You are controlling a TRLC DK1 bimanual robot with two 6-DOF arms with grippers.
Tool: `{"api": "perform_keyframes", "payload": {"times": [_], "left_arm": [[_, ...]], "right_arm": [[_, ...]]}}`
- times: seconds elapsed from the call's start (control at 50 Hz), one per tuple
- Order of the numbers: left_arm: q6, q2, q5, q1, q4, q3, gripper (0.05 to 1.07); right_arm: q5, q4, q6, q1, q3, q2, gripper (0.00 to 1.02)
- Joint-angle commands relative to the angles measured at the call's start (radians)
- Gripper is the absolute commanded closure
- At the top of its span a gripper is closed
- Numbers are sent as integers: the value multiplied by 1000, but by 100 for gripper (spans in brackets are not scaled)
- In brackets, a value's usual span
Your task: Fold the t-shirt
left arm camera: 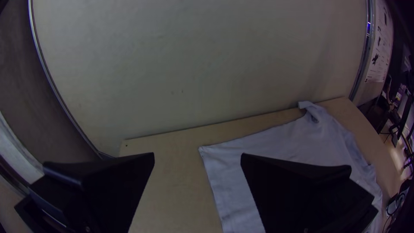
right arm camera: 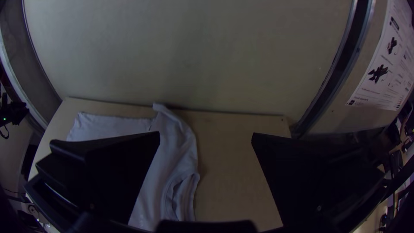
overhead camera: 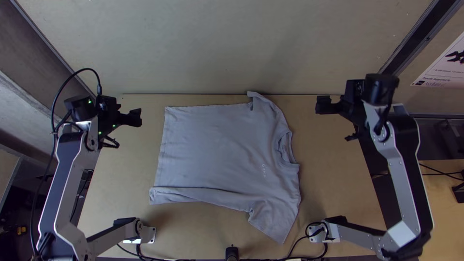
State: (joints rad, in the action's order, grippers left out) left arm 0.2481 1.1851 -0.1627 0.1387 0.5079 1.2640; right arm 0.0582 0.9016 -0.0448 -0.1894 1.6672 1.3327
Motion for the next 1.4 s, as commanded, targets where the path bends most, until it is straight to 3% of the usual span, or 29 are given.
{"api": "perform_keyframes", "payload": {"times": [0.0, 0.28, 0.56, 0.7, 1.0, 1.38], "left_arm": [[11, 39, -24, 1, 9, 51, 11], [23, 222, -51, -8, 11, 129, 11], [-15, 393, -52, -25, -31, 215, 11], [-17, 466, -52, -53, -28, 271, 11], [-24, 639, -52, -100, 14, 376, 11], [-32, 763, -52, -99, -62, 405, 11]], "right_arm": [[-21, 86, -12, 7, 106, 103, 4], [-87, 184, -15, 1, 290, 338, 4], [-147, 186, -15, 4, 359, 493, 4], [-219, 186, -15, 8, 362, 545, 5], [-219, 224, 13, -22, 413, 665, 5], [-219, 229, 22, -47, 555, 855, 7]]}}
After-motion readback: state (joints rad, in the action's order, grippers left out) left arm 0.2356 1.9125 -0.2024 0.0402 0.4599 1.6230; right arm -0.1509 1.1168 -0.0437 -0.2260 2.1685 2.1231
